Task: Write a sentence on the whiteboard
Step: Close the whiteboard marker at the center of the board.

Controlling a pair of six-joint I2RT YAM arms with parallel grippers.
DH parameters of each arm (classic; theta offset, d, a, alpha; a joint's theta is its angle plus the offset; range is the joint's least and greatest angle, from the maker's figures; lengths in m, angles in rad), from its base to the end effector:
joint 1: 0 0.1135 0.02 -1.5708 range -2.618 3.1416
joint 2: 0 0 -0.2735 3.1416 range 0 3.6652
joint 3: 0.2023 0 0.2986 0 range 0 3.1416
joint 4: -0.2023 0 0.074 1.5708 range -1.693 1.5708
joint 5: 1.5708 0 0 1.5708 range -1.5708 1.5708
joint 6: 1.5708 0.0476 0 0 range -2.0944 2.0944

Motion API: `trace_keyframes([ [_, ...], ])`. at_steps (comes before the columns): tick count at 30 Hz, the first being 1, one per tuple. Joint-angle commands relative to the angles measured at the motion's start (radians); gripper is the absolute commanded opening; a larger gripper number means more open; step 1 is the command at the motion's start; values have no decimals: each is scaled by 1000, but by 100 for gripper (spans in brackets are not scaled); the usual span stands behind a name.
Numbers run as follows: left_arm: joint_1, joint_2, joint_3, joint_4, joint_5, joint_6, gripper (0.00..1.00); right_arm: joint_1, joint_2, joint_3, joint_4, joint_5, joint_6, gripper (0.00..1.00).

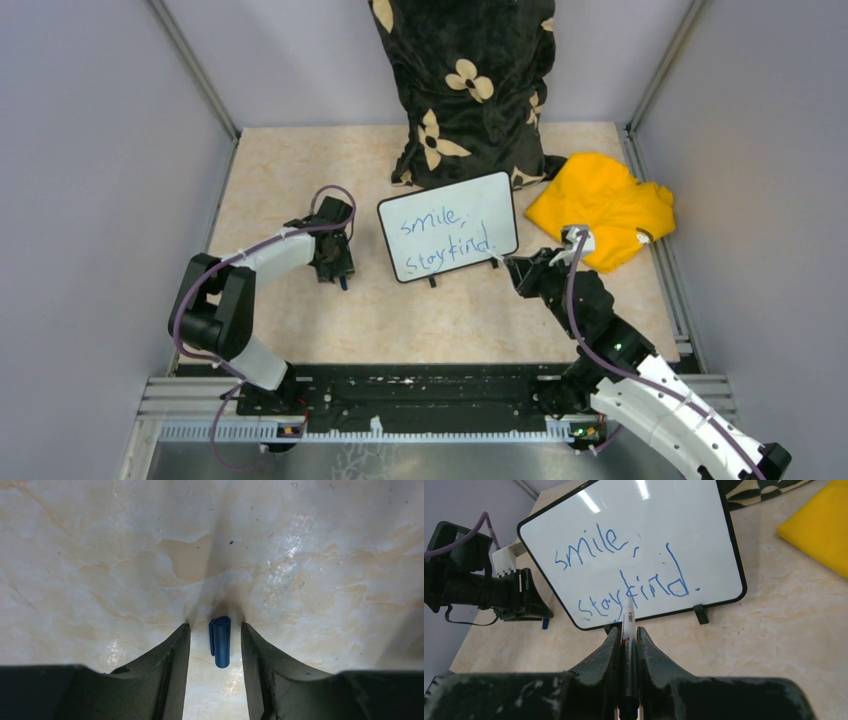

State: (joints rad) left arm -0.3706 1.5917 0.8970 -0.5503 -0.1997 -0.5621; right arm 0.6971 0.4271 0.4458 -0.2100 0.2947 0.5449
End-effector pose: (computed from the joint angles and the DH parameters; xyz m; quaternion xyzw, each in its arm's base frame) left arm 0.3086 -0.1098 0.1315 -0.1100 0.9758 0.0153 0.1884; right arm 0.1467 0.1048 0.2695 0.0351 0.7679 0.2741 0.5778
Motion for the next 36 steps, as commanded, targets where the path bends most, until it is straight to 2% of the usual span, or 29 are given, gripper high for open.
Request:
trace_keyframes([
  [1,-6,25,-17,14,-12,-15,46,-12,-23,2,29,16,-8,0],
  [5,-29,47,-13,-2,-33,-15,41,-12,-32,2,18,23,-7,0],
  [12,-48,79,-14,-22,-54,-31,39,-10,-56,3,-1,39,-11,0],
  [20,-51,92,-33,-16,-33,-46,29,-10,-68,1,-10,41,-11,0],
  [24,-51,90,-39,-13,-26,-48,22,-11,-70,3,-14,39,-11,0],
  [27,-51,87,-37,-16,-21,-50,9,-12,-70,4,-15,38,-10,0],
  [29,-51,72,-36,-23,-26,-54,0,-11,-70,8,-19,36,-10,0],
  [36,-37,-101,-6,-74,-47,-64,0,-11,-65,43,-31,38,-20,0],
])
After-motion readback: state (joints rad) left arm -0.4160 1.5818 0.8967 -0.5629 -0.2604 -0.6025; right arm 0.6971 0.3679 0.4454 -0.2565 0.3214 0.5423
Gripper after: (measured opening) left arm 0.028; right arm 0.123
